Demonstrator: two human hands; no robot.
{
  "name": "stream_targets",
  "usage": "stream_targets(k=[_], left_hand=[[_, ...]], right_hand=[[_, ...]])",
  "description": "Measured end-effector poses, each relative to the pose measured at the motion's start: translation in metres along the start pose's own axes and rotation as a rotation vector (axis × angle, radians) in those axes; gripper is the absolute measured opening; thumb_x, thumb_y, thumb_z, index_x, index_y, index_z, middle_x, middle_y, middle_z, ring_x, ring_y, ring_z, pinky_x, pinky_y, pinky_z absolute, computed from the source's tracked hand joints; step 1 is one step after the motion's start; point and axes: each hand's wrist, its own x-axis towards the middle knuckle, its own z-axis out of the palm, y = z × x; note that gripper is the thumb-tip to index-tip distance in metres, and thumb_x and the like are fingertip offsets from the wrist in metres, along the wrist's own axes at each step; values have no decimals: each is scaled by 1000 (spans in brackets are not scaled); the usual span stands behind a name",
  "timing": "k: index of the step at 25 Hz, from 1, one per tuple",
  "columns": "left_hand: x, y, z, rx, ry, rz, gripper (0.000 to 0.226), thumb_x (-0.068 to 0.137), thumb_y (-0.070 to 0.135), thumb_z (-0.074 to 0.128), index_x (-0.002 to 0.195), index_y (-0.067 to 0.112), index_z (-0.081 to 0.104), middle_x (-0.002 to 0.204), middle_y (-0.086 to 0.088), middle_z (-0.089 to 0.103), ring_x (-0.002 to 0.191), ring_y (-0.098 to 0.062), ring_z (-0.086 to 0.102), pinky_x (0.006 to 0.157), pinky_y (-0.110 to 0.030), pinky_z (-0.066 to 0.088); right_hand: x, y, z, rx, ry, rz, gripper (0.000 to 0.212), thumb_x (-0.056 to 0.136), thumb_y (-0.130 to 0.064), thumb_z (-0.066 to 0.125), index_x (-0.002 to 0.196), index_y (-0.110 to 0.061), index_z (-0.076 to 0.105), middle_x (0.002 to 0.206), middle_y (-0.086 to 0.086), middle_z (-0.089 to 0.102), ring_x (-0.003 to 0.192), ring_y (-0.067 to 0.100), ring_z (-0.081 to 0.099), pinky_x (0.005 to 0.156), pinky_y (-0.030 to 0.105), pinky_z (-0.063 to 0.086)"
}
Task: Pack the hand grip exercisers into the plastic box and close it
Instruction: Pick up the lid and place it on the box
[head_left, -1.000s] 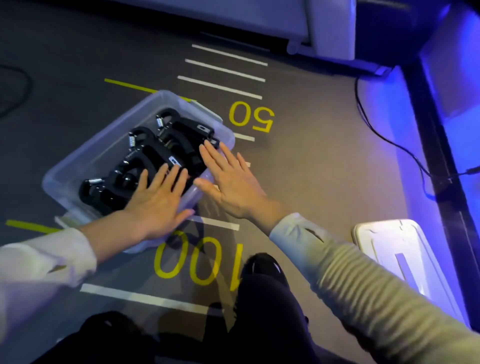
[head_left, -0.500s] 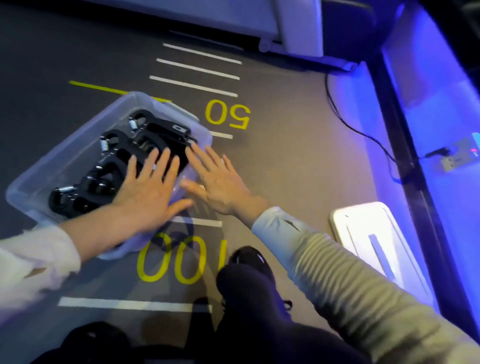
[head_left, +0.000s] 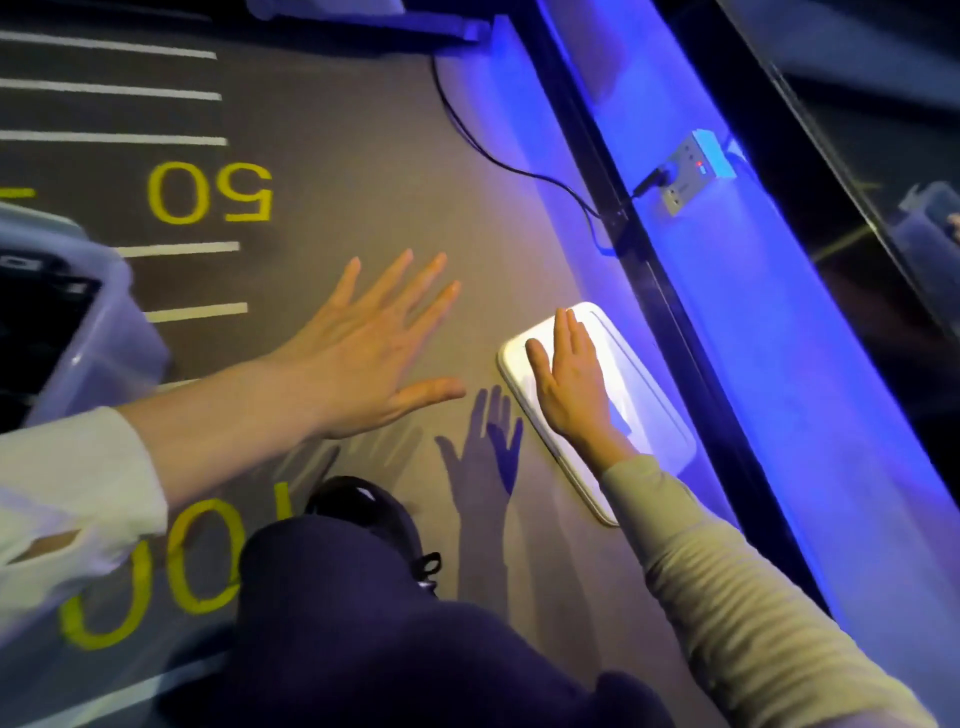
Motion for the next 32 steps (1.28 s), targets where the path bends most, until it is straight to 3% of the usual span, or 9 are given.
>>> stream_targets(k=[9,12,14,17,23,26,28,30,32], left_hand=[[46,48,58,-23,-190,162,114,60,77,-27,148,13,9,156,-11,0,143,-30,3,112,-51,12],[37,55,72,-50,-139,175,100,73,73,-5,143,9,28,152,-15,22,138,-31,27,107,-47,29],[35,55,78,-52,-110,168,79,85,65,26,134,7,45,139,-16,45,125,-31,47,97,-46,42],[35,49,86,-73,-45,204,66,68,44,73,120,5,58,116,-15,63,101,-28,64,82,-40,52],[32,38,87,-134,-24,158,61,67,36,74,118,6,58,101,-6,67,83,-23,66,69,-33,55],[25,35,84,-137,-41,146,55,67,37,74,113,9,62,89,-1,68,73,-20,66,63,-31,56],[16,27,81,-98,-27,104,45,68,39,72,104,13,65,89,-1,68,76,-20,66,70,-33,56],[5,17,76,-8,-18,41,46,70,45,67,103,12,67,103,-8,67,93,-25,66,87,-44,50],[-5,10,65,69,-90,-45,62,79,53,48,121,9,59,131,-18,53,121,-32,51,103,-53,32]], right_hand=[[-5,111,16,-168,-138,257,66,99,-40,33,149,-3,12,157,10,14,144,25,14,114,37,21],[1,130,24,-170,-207,317,57,99,-28,38,147,-6,18,151,11,25,135,30,31,99,42,37],[9,136,29,-200,-205,327,44,96,-23,41,137,-7,33,138,13,37,120,34,45,85,42,44],[21,143,35,-280,-190,312,28,94,-17,44,118,-4,45,124,16,43,107,36,50,76,41,46],[53,143,34,-423,-175,255,20,91,-8,47,108,2,50,109,20,55,99,38,56,68,36,38],[59,141,27,-393,-203,204,9,81,-6,58,77,-7,50,95,20,63,88,38,61,63,31,38],[59,137,23,-376,-212,167,22,76,-9,64,68,-12,44,86,19,65,83,38,63,63,29,40],[59,129,19,-332,-164,141,19,75,-16,66,72,-9,48,77,16,62,78,37,63,62,28,39],[61,112,13,-257,-102,114,22,74,-19,67,76,-6,50,72,11,58,71,35,60,59,28,37]])
